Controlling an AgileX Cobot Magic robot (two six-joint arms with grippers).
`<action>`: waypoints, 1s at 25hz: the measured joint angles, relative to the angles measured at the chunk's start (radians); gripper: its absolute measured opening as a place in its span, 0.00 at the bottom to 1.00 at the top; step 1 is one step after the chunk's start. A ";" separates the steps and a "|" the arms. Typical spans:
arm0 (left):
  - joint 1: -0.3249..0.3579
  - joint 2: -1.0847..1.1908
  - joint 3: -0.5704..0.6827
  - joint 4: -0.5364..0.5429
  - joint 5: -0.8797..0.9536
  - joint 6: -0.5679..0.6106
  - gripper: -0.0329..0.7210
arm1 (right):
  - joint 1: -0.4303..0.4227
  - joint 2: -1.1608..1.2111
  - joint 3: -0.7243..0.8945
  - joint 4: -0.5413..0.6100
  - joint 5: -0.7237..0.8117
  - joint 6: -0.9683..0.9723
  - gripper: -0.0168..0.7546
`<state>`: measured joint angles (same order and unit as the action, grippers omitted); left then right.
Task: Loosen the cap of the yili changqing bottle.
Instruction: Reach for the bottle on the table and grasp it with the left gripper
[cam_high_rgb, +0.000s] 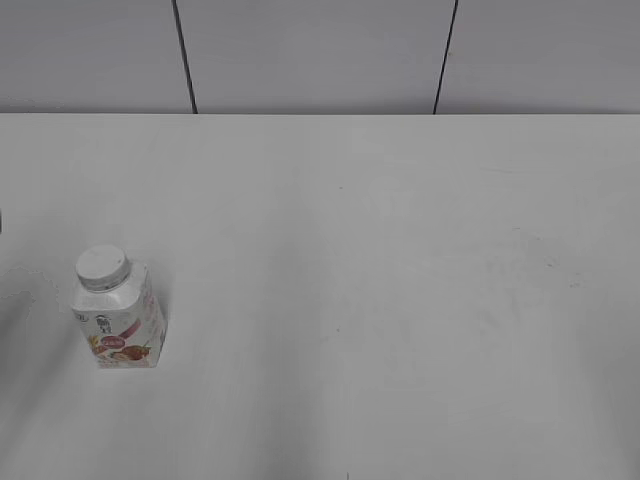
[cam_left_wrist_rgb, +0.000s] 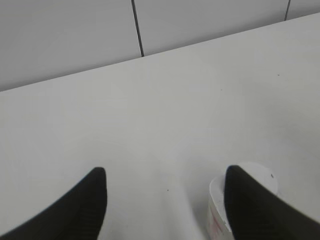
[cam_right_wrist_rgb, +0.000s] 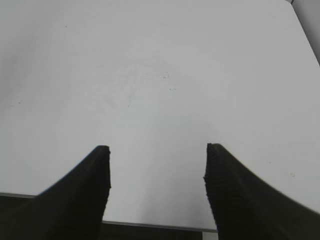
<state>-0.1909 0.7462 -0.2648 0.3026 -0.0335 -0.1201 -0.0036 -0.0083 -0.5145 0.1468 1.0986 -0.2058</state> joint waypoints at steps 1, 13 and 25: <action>0.000 0.015 0.000 0.004 -0.014 -0.009 0.65 | 0.000 0.000 0.000 0.000 0.000 0.000 0.64; 0.000 0.100 0.106 0.266 -0.285 -0.233 0.65 | 0.000 0.000 0.000 0.000 0.000 0.000 0.64; 0.000 0.119 0.108 0.732 -0.393 -0.639 0.64 | 0.000 0.000 0.000 0.000 0.000 0.000 0.64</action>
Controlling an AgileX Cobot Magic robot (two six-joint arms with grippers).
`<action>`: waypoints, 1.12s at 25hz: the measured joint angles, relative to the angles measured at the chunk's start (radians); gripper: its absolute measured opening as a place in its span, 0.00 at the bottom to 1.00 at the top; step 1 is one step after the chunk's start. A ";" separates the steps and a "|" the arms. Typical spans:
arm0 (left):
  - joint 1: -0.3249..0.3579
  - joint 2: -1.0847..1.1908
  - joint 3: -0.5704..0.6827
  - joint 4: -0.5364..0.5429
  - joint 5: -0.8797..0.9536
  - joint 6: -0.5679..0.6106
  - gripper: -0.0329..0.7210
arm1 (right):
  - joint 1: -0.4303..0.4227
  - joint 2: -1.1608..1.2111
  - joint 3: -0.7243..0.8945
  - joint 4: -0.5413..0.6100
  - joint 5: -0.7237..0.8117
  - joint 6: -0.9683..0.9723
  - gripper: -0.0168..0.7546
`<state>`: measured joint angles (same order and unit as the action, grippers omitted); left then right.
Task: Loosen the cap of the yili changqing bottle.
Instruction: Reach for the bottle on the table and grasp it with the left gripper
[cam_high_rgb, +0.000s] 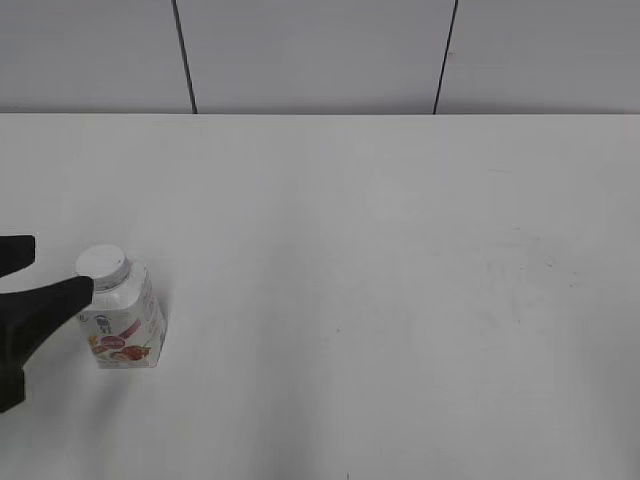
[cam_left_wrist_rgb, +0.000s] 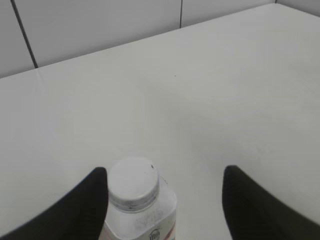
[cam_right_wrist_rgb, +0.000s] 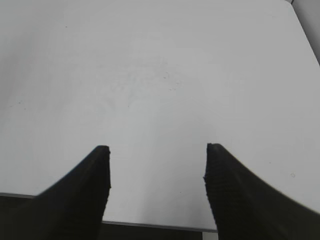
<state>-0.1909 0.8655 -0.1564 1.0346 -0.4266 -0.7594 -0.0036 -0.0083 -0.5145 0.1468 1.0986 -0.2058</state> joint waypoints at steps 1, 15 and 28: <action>0.000 0.006 0.000 0.028 -0.002 -0.005 0.64 | 0.000 0.000 0.000 0.000 0.000 0.000 0.64; 0.203 0.050 0.001 0.109 -0.082 -0.013 0.69 | 0.000 0.000 0.000 0.000 0.000 0.000 0.64; 0.541 0.294 0.001 0.071 -0.412 0.109 0.82 | 0.000 0.000 0.000 0.000 0.000 0.000 0.64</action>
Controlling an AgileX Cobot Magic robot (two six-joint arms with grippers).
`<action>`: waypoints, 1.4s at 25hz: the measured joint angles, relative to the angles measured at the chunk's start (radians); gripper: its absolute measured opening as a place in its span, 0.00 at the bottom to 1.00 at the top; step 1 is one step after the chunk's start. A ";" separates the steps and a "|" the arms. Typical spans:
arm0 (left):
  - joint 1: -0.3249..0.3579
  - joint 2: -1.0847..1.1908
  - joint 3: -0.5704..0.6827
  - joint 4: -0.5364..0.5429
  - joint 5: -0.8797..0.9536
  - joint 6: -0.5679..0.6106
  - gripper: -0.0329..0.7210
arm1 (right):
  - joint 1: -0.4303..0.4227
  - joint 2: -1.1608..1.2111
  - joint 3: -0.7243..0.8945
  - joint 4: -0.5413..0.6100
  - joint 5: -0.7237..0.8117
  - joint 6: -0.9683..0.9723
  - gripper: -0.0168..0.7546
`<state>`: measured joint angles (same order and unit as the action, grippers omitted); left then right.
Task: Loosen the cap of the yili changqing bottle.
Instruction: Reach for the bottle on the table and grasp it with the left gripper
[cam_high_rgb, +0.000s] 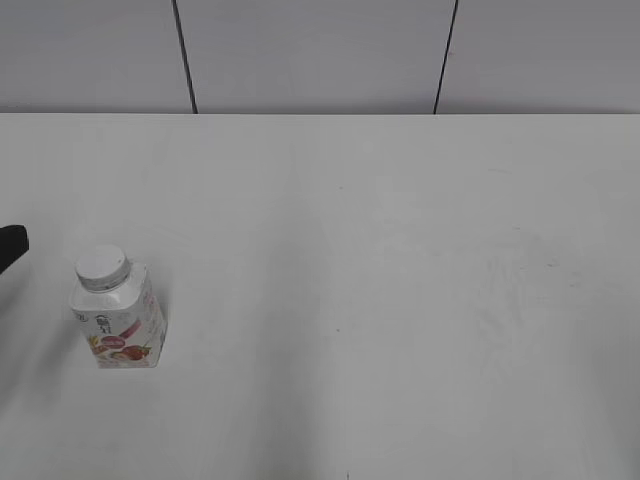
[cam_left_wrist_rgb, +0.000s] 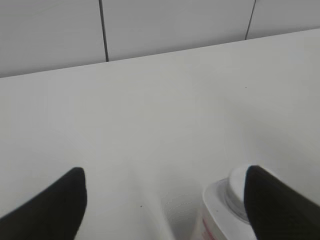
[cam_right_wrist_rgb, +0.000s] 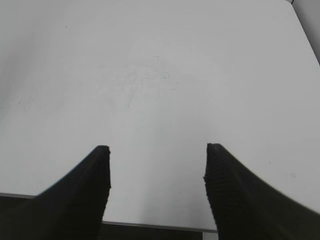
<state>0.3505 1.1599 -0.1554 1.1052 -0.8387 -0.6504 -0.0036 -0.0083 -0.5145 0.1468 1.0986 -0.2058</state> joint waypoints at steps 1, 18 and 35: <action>0.017 0.017 0.000 0.000 -0.012 0.004 0.82 | 0.000 0.000 0.000 0.000 0.000 0.000 0.64; 0.353 0.269 -0.001 0.100 -0.228 0.178 0.82 | 0.000 0.000 0.000 0.000 0.000 0.000 0.64; 0.435 0.551 -0.245 0.715 -0.363 0.229 0.82 | 0.000 0.000 0.000 0.000 -0.001 0.000 0.64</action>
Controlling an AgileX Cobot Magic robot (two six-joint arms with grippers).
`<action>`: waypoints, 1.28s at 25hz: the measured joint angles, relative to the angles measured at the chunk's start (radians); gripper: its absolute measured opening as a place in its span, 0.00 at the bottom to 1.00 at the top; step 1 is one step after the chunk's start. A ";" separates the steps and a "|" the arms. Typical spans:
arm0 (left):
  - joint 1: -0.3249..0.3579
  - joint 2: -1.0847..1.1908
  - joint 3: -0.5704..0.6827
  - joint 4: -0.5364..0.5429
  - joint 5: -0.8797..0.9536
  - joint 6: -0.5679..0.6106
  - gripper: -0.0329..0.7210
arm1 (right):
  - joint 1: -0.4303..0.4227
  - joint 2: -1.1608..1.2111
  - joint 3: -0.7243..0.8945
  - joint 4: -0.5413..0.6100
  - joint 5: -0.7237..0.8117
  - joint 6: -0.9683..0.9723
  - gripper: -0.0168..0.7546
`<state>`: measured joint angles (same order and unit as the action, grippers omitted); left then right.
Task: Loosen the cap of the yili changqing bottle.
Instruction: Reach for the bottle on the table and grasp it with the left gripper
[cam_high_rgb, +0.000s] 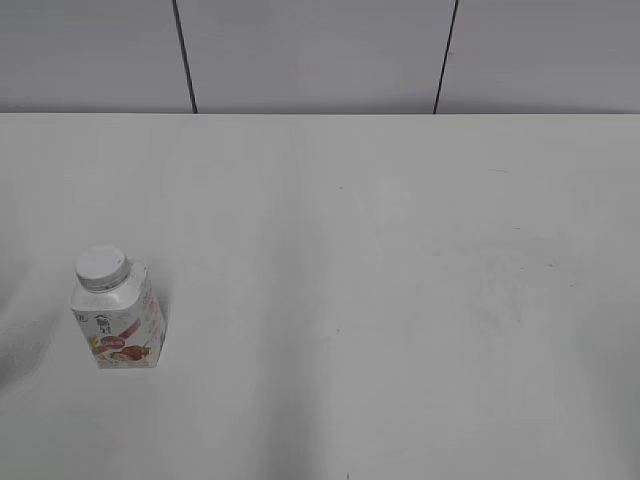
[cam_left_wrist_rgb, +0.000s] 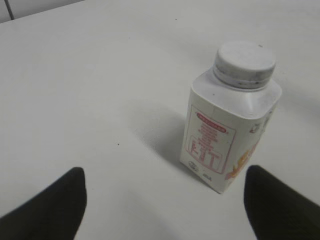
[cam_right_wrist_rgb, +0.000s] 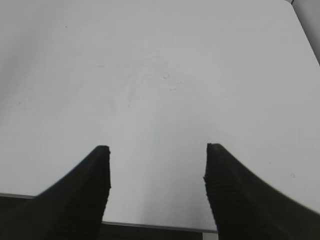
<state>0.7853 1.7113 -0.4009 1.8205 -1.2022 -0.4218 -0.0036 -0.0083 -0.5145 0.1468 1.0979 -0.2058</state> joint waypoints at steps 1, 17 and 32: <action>0.000 0.000 -0.006 0.003 0.000 0.001 0.82 | 0.000 0.000 0.000 0.000 0.000 0.000 0.64; -0.216 0.072 -0.097 0.015 0.006 0.008 0.82 | 0.000 0.000 0.000 0.000 0.000 0.000 0.64; -0.322 0.281 -0.189 0.014 -0.001 0.081 0.82 | 0.000 0.000 0.000 0.000 0.000 0.000 0.64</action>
<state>0.4633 1.9928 -0.5904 1.8350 -1.2028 -0.3411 -0.0036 -0.0083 -0.5145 0.1468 1.0979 -0.2058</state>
